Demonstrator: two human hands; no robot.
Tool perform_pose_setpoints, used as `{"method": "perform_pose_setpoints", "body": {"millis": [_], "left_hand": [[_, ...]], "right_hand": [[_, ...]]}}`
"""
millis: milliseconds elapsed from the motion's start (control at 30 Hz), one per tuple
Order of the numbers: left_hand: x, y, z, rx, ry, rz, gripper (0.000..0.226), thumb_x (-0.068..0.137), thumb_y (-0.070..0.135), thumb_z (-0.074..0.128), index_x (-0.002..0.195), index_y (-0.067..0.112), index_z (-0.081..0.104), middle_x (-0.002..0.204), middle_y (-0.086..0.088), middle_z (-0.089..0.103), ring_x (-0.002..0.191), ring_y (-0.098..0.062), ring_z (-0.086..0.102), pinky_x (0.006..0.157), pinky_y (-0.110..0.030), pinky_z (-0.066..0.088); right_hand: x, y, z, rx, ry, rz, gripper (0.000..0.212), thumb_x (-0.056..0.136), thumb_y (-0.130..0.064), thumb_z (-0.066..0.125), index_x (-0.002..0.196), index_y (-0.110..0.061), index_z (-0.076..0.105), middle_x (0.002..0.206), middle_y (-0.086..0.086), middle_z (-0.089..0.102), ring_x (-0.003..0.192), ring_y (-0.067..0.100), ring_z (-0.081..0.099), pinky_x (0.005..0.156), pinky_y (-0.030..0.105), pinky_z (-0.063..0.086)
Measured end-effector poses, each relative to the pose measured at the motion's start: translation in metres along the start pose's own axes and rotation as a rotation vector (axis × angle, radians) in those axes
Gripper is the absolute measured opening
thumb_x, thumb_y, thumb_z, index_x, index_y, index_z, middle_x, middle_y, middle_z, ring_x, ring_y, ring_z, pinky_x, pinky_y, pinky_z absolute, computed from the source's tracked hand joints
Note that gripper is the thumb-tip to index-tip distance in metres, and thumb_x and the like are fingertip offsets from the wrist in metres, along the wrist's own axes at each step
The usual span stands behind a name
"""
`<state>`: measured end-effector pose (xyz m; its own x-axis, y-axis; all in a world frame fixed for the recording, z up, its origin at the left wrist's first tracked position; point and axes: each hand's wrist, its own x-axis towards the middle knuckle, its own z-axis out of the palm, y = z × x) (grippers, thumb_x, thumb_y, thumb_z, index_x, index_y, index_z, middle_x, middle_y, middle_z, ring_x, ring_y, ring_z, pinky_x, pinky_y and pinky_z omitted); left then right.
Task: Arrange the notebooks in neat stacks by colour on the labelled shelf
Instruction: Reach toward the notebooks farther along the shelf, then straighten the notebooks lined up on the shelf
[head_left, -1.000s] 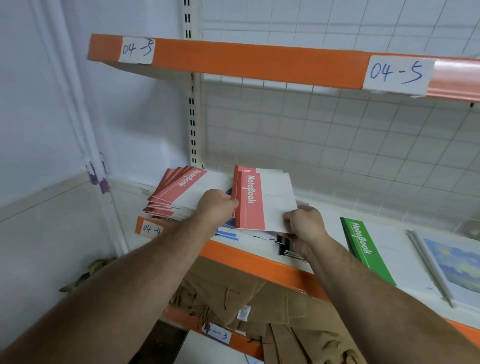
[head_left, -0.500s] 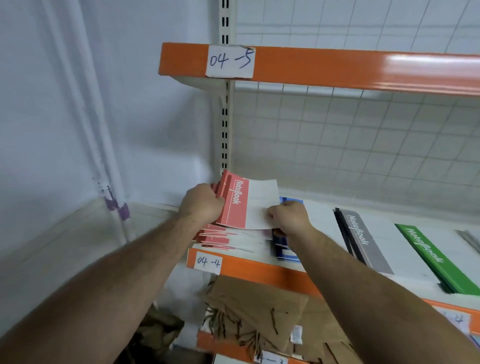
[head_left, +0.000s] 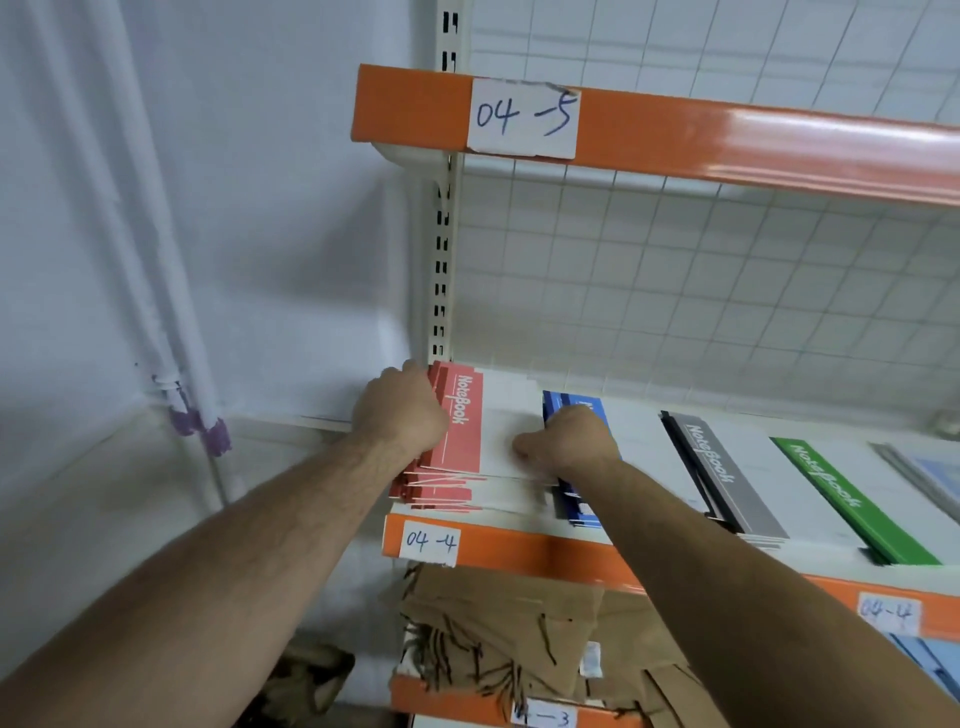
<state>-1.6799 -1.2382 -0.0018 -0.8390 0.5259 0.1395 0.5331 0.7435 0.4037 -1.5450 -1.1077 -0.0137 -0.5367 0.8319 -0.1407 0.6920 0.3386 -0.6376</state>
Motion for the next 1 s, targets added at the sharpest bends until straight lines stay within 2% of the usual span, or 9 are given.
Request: {"method": "perform_pose_setpoints", "body": {"millis": [133,233,267,333,400,467,600,767,1000], "left_hand": [[-0.009,0.031,0.007,0.09,0.103,0.225,0.043,0.091,0.04,0.056,0.126,0.015,0.053,0.123,-0.005,0.058,0.113,-0.027,0.053,0.092,-0.042,0.047],[-0.018,0.066,0.02,0.059,0.047,0.408,0.044,0.094,0.046,0.052,0.13,0.021,0.057,0.134,0.001,0.057,0.125,-0.023,0.046,0.102,-0.039,0.038],[-0.021,0.078,0.026,0.045,0.005,0.464,0.045,0.095,0.048,0.051,0.132,0.023,0.056,0.137,0.003,0.056,0.128,-0.022,0.045,0.104,-0.038,0.037],[-0.03,0.105,0.038,0.043,-0.081,0.556,0.049,0.095,0.051,0.051,0.138,0.026,0.052,0.144,0.007,0.051,0.134,-0.021,0.04,0.109,-0.038,0.033],[-0.042,0.132,0.051,0.066,-0.166,0.639,0.058,0.097,0.053,0.048,0.148,0.026,0.042,0.154,0.006,0.04,0.144,-0.02,0.03,0.115,-0.037,0.025],[-0.058,0.159,0.065,0.065,-0.246,0.715,0.066,0.097,0.055,0.047,0.154,0.027,0.031,0.162,0.006,0.027,0.15,-0.018,0.019,0.121,-0.037,0.019],[-0.093,0.217,0.093,0.044,-0.332,0.845,0.071,0.095,0.055,0.048,0.156,0.027,0.026,0.164,0.006,0.021,0.152,-0.016,0.013,0.122,-0.038,0.016],[-0.142,0.294,0.124,0.056,-0.398,0.935,0.073,0.095,0.058,0.044,0.157,0.028,0.023,0.165,0.005,0.019,0.153,-0.017,0.011,0.123,-0.039,0.013],[-0.233,0.41,0.16,0.077,-0.437,0.998,0.069,0.098,0.059,0.037,0.158,0.03,0.022,0.165,0.007,0.019,0.153,-0.017,0.01,0.124,-0.04,0.007]], "right_hand": [[-0.008,0.012,-0.01,0.073,0.03,-0.069,0.032,0.084,-0.031,0.064,0.063,-0.015,0.046,0.064,0.002,0.05,0.062,0.02,0.049,0.053,0.026,0.035],[-0.019,0.036,-0.027,0.118,0.121,-0.074,0.013,0.086,-0.03,0.063,0.095,-0.021,0.067,0.091,0.003,0.067,0.082,0.02,0.062,0.074,0.026,0.048],[-0.024,0.046,-0.035,0.123,0.152,-0.073,0.022,0.088,-0.032,0.062,0.106,-0.021,0.068,0.099,-0.001,0.068,0.09,0.017,0.064,0.08,0.026,0.05],[-0.036,0.07,-0.056,0.037,0.192,-0.072,0.022,0.089,-0.037,0.057,0.104,-0.024,0.068,0.096,-0.008,0.063,0.084,0.01,0.06,0.076,0.023,0.047],[-0.051,0.095,-0.08,-0.066,0.251,-0.034,0.038,0.09,-0.039,0.058,0.122,-0.02,0.067,0.111,-0.004,0.066,0.097,0.017,0.063,0.083,0.025,0.048],[-0.066,0.122,-0.104,-0.141,0.308,-0.001,0.044,0.088,-0.04,0.061,0.126,-0.017,0.065,0.128,0.003,0.065,0.11,0.023,0.063,0.091,0.03,0.051],[-0.092,0.182,-0.149,-0.211,0.269,0.069,0.063,0.09,-0.055,0.058,0.144,-0.022,0.052,0.155,0.001,0.042,0.139,0.019,0.043,0.11,0.031,0.036],[-0.115,0.265,-0.201,-0.194,0.313,0.129,0.064,0.091,-0.049,0.061,0.147,-0.021,0.048,0.159,0.004,0.035,0.143,0.02,0.037,0.111,0.029,0.032],[-0.143,0.385,-0.286,-0.255,0.322,0.149,0.071,0.091,-0.06,0.056,0.151,-0.025,0.041,0.161,0.002,0.031,0.147,0.021,0.029,0.117,0.036,0.03]]}}
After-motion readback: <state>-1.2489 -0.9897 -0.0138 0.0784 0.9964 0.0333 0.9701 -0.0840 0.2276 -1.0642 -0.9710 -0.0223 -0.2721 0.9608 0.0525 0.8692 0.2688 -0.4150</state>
